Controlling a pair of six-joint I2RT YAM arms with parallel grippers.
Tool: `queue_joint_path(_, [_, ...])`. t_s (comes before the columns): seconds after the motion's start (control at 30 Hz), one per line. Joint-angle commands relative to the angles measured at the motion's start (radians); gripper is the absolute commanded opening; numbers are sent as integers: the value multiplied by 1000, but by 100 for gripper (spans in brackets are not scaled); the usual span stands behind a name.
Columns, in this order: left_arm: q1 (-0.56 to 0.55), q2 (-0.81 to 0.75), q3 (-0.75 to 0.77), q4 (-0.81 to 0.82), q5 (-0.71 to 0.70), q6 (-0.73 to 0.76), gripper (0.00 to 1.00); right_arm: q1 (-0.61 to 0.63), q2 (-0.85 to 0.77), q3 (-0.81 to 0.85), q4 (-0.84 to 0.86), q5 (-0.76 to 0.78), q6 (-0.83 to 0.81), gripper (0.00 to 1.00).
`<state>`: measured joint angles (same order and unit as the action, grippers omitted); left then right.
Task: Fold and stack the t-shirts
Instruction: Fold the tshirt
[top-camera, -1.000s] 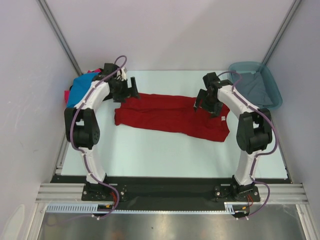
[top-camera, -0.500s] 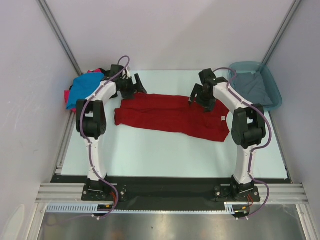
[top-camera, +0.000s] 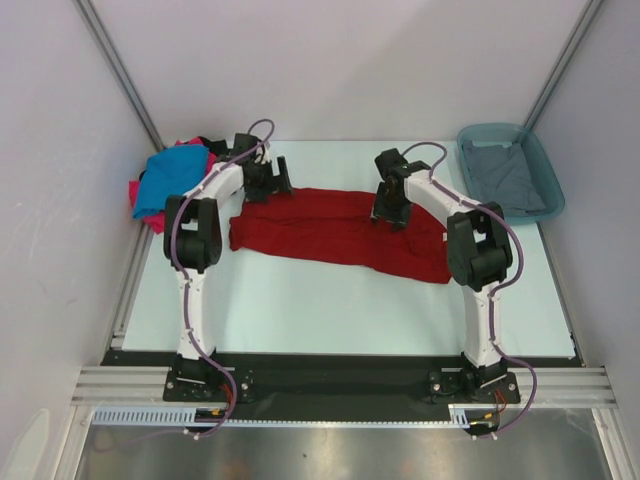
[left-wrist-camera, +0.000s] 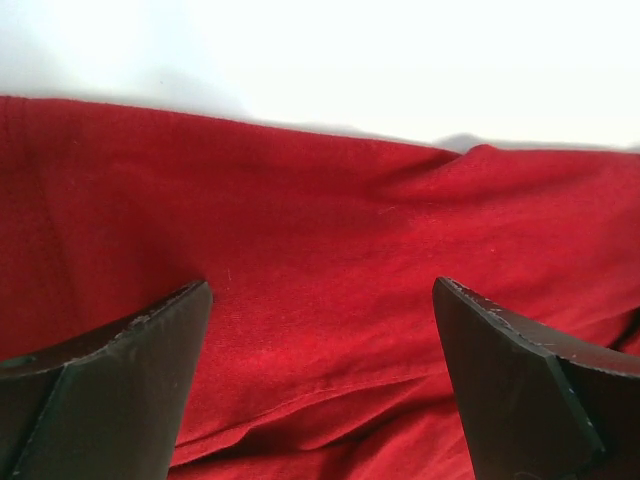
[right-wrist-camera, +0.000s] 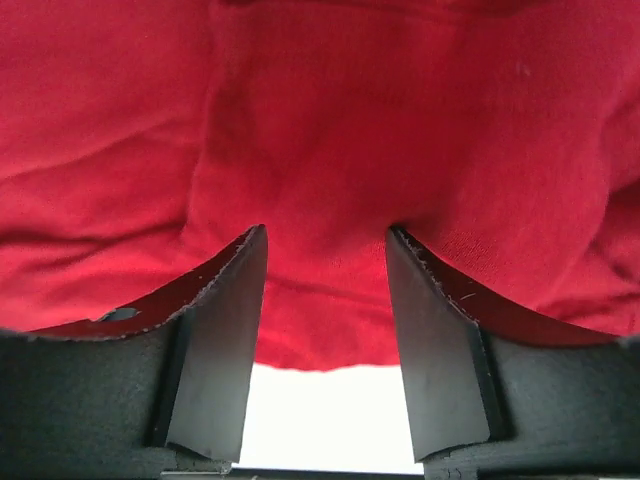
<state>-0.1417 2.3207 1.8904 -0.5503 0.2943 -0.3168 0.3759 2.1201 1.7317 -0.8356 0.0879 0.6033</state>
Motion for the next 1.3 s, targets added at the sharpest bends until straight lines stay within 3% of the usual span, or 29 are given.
queue_joint_path(0.0, [-29, -9, -22, -31, -27, 50, 100, 1, 55, 46, 1, 76, -46, 56])
queue_joint_path(0.03, [-32, -14, -22, -33, -33, 59, 100, 1, 61, 45, 0, 84, -48, 56])
queue_joint_path(0.17, [-33, 9, -17, -66, -37, 68, 83, -8, 90, 45, -10, 101, -54, 49])
queue_joint_path(0.2, [-35, 11, -17, -71, -37, 70, 71, -8, 92, 43, -10, 105, -62, 47])
queue_joint_path(0.23, [-33, 11, -19, -71, -37, 74, 66, -6, 89, 42, -11, 108, -62, 44])
queue_joint_path(0.3, [-35, -6, -34, -73, -40, 77, 47, -8, 77, 32, -5, 105, -62, 42])
queue_joint_path(0.37, [-35, -20, -51, -60, -50, 82, 40, -8, 63, 23, -2, 107, -60, 43])
queue_joint_path(0.43, [-35, -18, -51, -62, -46, 84, 26, -15, 64, 11, -2, 107, -57, 43])
queue_joint_path(0.6, [-38, -9, -45, -120, -83, 88, 27, -31, 93, 6, -56, 145, -51, 50])
queue_joint_path(0.83, [-38, -107, -204, -168, -204, 96, 28, -52, 144, 43, -91, 165, -53, 57])
queue_joint_path(1.27, [-45, -354, -579, -175, -192, 58, 30, -52, 385, 425, -215, 39, -72, 59])
